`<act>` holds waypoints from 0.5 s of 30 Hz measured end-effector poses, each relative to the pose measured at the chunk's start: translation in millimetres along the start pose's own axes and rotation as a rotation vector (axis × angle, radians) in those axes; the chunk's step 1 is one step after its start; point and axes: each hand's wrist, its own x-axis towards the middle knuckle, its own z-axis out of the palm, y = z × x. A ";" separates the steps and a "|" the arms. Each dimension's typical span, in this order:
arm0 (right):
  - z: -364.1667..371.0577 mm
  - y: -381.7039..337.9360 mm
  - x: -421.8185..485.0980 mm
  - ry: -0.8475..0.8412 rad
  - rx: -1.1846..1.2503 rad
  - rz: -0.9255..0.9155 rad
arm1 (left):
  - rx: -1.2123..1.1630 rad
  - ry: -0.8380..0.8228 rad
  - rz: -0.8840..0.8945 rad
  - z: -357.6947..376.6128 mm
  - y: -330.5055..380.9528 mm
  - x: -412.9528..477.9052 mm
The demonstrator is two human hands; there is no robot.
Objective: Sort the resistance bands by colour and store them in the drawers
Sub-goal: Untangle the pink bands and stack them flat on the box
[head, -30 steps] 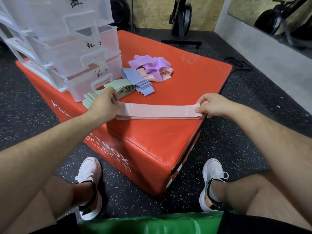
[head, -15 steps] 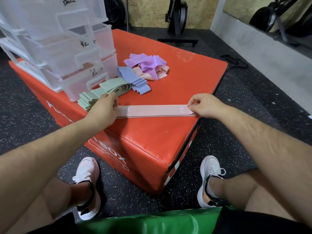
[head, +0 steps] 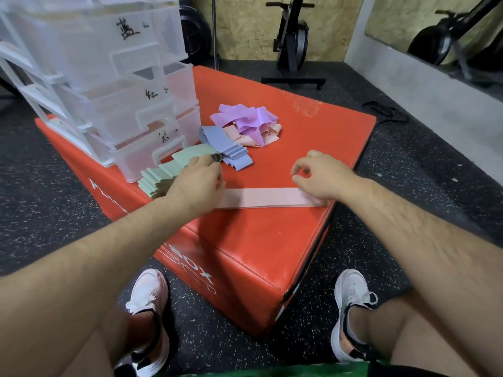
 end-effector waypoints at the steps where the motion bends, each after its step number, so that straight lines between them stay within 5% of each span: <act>1: 2.5 -5.8 9.1 0.013 0.035 -0.018 | -0.010 0.008 0.038 0.1 7.4 7.7; 7: 20.1 -32.4 69.5 0.033 -0.035 -0.145 | -0.044 -0.013 0.111 11.3 32.7 59.2; 15: 40.9 -50.0 138.3 -0.007 -0.145 -0.194 | -0.113 -0.098 -0.044 21.6 14.0 106.6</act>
